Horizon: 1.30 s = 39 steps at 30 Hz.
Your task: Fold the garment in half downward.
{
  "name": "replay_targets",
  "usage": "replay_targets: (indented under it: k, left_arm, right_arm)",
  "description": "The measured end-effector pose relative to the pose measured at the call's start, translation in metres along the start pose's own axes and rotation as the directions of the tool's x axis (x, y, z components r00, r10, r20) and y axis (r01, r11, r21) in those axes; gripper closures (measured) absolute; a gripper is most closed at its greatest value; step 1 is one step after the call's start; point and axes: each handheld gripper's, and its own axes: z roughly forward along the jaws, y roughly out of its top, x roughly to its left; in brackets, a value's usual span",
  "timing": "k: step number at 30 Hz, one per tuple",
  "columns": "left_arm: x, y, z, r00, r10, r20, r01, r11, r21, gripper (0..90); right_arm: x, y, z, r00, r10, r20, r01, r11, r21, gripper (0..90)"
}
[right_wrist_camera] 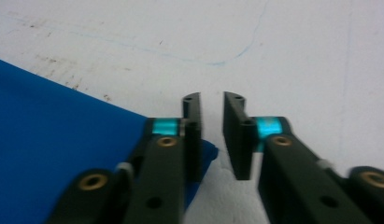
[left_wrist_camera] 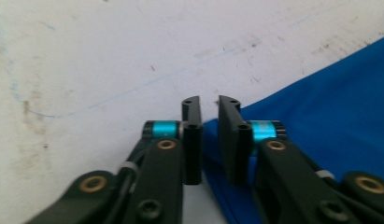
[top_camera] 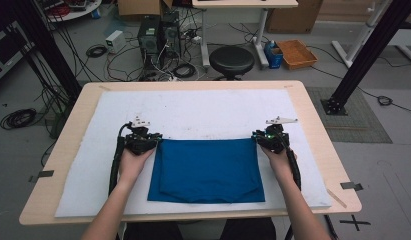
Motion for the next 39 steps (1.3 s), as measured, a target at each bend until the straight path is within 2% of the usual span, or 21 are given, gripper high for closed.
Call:
replay_targets:
  k: [2,3,4,6,7,8,10,14,16,24,32,39]
  left_arm:
    - [0.0,0.0,-0.004,1.0,-0.001,-0.007,0.0,0.9999,-0.014,62.6]
    - [-0.001,0.001,-0.015,0.9999,-0.006,-0.015,0.005,0.9993,-0.038,59.8]
    - [-0.002,0.0,-0.021,1.0,-0.007,-0.005,0.006,0.9983,-0.057,56.7]
    - [-0.004,0.0,-0.028,1.0,-0.004,0.003,0.004,0.9976,-0.069,51.3]
    - [-0.007,-0.003,-0.041,0.9998,0.007,0.017,-0.005,0.9953,-0.097,50.2]
    - [-0.009,-0.005,-0.047,0.9998,0.01,0.02,-0.008,0.9936,-0.112,50.1]
    - [-0.011,-0.006,-0.053,0.9996,0.014,0.023,-0.011,0.992,-0.126,48.6]
    - [-0.015,-0.014,-0.068,0.999,0.039,0.023,-0.036,0.9879,-0.151,47.2]
    - [-0.017,-0.016,-0.07,0.9984,0.051,0.025,-0.047,0.9877,-0.149,46.9]
    - [-0.019,-0.021,-0.069,0.9972,0.056,0.049,-0.049,0.9882,-0.145,46.5]
    - [-0.017,-0.022,-0.073,0.9975,0.052,0.047,-0.044,0.9873,-0.153,46.0]
    - [-0.017,-0.025,-0.077,0.9975,0.06,0.038,-0.054,0.9873,-0.15,45.6]
  right_arm:
    - [0.001,0.001,-0.007,1.0,-0.007,-0.003,0.007,1.0,-0.017,67.4]
    - [0.001,0.002,-0.011,1.0,-0.004,-0.003,0.003,1.0,-0.025,62.0]
    - [0.001,0.003,-0.016,0.9999,-0.008,-0.009,0.007,0.999,-0.036,60.4]
    - [0.003,0.003,-0.027,0.9997,-0.02,-0.012,0.019,0.998,-0.067,51.9]
    - [0.004,0.003,-0.033,0.9997,-0.021,-0.015,0.02,0.997,-0.078,51.6]
    - [0.004,0.002,-0.039,0.9995,-0.024,-0.018,0.022,0.996,-0.092,51.4]
    - [0.005,0.0,-0.048,0.9993,-0.036,-0.009,0.034,0.992,-0.118,48.8]
    - [0.004,-0.009,-0.055,0.9996,-0.028,-0.002,0.027,0.988,-0.149,47.6]
    - [0.002,-0.012,-0.055,0.9997,-0.025,-0.001,0.024,0.99,-0.14,47.6]
    - [-0.002,-0.014,-0.056,0.9998,-0.018,0.008,0.019,0.99,-0.14,47.7]
    - [0.0,-0.011,-0.058,0.9993,-0.035,0.011,0.036,0.988,-0.149,47.9]
    - [-0.004,-0.009,-0.06,0.9998,-0.017,0.009,0.018,0.987,-0.162,47.9]
